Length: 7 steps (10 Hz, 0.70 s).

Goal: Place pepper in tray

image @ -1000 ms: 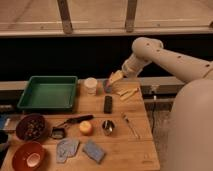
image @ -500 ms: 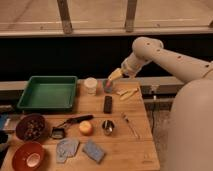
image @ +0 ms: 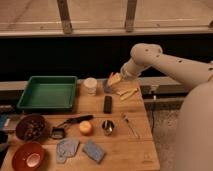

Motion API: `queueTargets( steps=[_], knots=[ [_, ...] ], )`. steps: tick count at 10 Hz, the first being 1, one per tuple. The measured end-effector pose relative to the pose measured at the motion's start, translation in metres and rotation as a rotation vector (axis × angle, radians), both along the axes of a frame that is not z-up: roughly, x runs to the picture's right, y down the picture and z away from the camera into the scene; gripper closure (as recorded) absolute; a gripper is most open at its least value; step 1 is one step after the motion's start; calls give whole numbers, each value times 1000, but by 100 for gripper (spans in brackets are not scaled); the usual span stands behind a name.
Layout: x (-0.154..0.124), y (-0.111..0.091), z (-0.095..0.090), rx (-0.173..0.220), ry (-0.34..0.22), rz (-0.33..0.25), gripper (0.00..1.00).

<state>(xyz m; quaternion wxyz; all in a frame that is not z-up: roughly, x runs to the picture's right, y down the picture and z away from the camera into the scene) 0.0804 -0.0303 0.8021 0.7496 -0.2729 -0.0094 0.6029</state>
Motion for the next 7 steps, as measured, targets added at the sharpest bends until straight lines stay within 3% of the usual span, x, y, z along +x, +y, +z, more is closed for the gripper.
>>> queueTargets(
  steps=[2, 7],
  knots=[
    [-4, 1, 12, 10, 8, 9, 20],
    [-8, -23, 45, 25, -6, 4, 20]
  ],
)
